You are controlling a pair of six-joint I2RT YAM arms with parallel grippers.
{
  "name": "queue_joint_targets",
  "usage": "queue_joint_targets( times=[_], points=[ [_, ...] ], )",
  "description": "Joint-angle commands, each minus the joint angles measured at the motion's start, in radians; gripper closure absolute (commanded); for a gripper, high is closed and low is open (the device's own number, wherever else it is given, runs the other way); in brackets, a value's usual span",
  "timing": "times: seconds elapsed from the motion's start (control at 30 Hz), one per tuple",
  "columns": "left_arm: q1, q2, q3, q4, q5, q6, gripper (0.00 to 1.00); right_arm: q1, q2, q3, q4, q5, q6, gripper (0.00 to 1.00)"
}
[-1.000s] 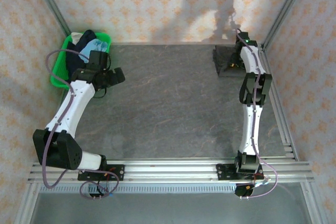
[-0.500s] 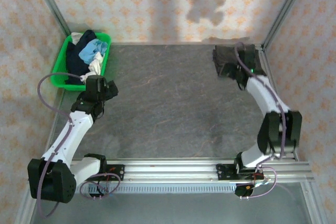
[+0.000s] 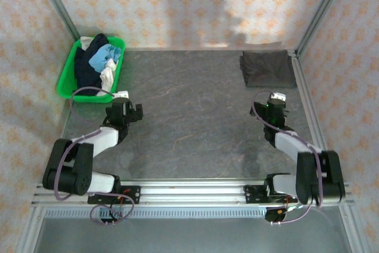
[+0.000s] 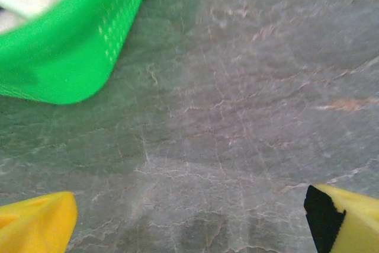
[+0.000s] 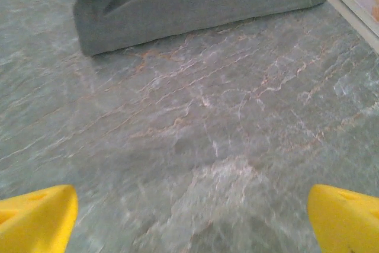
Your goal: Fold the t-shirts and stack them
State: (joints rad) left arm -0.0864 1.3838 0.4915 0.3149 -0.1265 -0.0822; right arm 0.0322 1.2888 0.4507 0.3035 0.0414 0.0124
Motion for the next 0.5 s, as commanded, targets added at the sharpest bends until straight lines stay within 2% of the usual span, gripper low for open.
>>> queue_joint_targets(
  times=[0.0,0.07,0.1,0.17,0.2,0.23,0.27,0.3,0.33,0.37,0.43,0.47],
  points=[
    [0.032,0.018,0.049,0.125,0.017,0.060,0.00,0.004,0.105,0.055,0.160,0.108,-0.036,0.01],
    [0.077,0.032,-0.024,0.294,0.045,0.058,0.00,0.002,0.150,0.043,0.275,0.111,-0.023,0.01],
    [0.101,0.059,-0.047,0.366,0.097,0.042,0.00,-0.001,0.179,0.033,0.323,0.085,-0.028,0.00],
    [0.093,0.096,-0.059,0.403,0.156,0.082,0.00,0.001,0.218,-0.002,0.423,0.017,-0.059,0.01],
    [0.082,0.107,-0.056,0.409,0.146,0.095,0.00,0.000,0.212,-0.026,0.439,-0.025,-0.074,0.01],
    [0.064,0.107,-0.052,0.398,0.119,0.103,0.00,0.001,0.250,-0.053,0.544,-0.027,-0.078,0.01],
    [0.063,0.111,-0.060,0.414,0.110,0.098,0.00,0.000,0.260,-0.056,0.573,0.005,-0.069,0.01],
    [0.063,0.112,-0.061,0.417,0.107,0.097,0.00,-0.001,0.238,-0.032,0.482,0.019,-0.058,0.01],
    [0.062,0.112,-0.058,0.412,0.105,0.097,0.00,-0.003,0.235,-0.028,0.466,0.015,-0.055,0.01],
    [0.062,0.112,-0.059,0.414,0.105,0.097,0.00,-0.002,0.253,-0.047,0.535,0.017,-0.059,0.01],
    [0.062,0.112,-0.058,0.414,0.105,0.098,0.00,-0.001,0.230,-0.033,0.471,0.016,-0.057,0.01],
    [0.062,0.112,-0.059,0.412,0.106,0.097,0.00,-0.002,0.239,-0.041,0.499,0.016,-0.059,0.01]
  ],
)
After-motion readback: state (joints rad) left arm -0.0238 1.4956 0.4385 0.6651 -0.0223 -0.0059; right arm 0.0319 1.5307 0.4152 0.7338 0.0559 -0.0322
